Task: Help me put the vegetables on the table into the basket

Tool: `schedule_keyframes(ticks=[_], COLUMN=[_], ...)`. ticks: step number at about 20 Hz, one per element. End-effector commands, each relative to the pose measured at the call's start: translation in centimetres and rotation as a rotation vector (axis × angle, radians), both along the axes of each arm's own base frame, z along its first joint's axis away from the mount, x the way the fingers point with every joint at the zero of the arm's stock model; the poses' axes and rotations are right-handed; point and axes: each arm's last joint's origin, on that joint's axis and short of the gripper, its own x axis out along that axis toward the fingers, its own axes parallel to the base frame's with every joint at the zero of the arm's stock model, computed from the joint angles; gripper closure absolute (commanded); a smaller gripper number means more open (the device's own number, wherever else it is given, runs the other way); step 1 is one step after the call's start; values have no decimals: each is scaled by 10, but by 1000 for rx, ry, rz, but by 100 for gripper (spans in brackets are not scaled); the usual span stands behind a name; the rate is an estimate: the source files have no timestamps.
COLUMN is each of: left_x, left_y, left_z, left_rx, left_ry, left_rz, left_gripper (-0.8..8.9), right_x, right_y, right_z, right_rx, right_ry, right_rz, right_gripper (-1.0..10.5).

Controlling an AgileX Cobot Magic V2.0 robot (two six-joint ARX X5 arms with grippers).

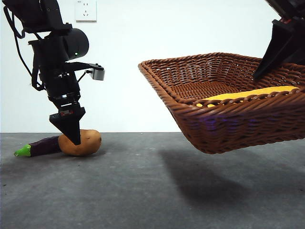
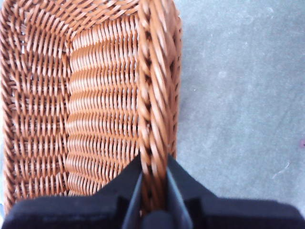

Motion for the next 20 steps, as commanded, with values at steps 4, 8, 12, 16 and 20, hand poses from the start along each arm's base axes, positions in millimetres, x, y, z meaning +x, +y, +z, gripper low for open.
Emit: schedule_keyframes(ticks=[4, 8, 12, 16, 20], left_x=[8, 12, 14, 16, 15], left_y=[-1, -1, -2, -2, -3], left_z=[-18, -20, -30, -31, -30], left_rx=[-10, -28, -44, -55, -81], left_ry=[18, -9, 17, 13, 24], left_rz=[-39, -41, -44, -25, 30], left_gripper=[283, 283, 285, 524, 821], right_x=[2, 3, 3, 3, 3], right_y=[0, 1, 1, 1, 1], right_z=[7, 8, 8, 8, 8], right_rx=[18, 25, 28, 29, 32], right_ry=[-50, -65, -62, -61, -55], right_rz=[10, 5, 5, 4, 0], right_gripper=[959, 959, 959, 959, 959])
